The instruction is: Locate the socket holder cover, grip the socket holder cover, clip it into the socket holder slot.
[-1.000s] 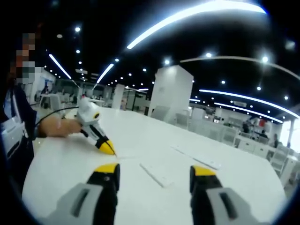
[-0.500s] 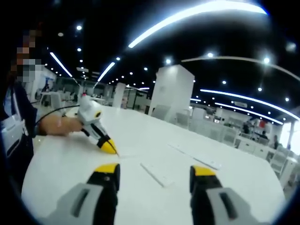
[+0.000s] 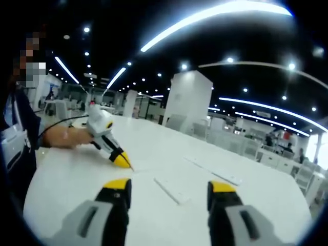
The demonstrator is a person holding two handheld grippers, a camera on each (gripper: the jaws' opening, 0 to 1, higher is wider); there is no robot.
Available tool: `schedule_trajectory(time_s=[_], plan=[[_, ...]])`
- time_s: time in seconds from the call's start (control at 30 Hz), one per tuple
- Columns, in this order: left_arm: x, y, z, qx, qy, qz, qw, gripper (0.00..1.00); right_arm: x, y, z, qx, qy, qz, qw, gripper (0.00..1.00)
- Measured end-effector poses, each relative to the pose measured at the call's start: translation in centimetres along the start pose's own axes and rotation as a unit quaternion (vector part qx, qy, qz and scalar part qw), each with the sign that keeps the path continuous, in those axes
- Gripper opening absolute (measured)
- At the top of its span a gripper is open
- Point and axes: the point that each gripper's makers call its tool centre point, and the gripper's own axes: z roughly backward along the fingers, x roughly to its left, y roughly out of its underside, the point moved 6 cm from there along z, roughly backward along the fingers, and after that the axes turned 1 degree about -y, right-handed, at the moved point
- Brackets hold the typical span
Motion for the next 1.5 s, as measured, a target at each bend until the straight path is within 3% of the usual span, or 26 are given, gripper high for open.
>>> schedule_trajectory(time_s=[0.67,0.87,0.93,1.23,1.43,1.5], plan=[[0.1,-0.1,-0.5,-0.007,-0.006,-0.012,0.9999,0.03,0.1,0.2,-0.2,0.003,-0.001,0.001,1.0000,0.60],[-0.1,0.0,-0.1,-0.010,0.005,0.001,0.9999,0.03,0.3,0.2,-0.2,0.004,-0.003,0.002,1.0000,0.60],[-0.3,-0.4,0.4,-0.021,0.014,0.008,0.9997,0.03,0.3,0.2,-0.2,0.005,-0.003,0.002,1.0000,0.60],[-0.5,-4.1,4.4,-0.123,0.034,0.021,0.9916,0.04,0.4,0.2,-0.2,0.006,-0.005,0.001,1.0000,0.60],[0.0,-6.7,8.4,-0.205,0.055,0.050,0.9758,0.10,0.5,-0.8,0.4,-0.010,-0.010,-0.011,0.9998,0.61],[0.7,-7.1,9.4,-0.225,0.037,0.032,0.9732,0.13,0.6,-1.4,0.8,-0.019,-0.013,-0.010,0.9997,0.61]])
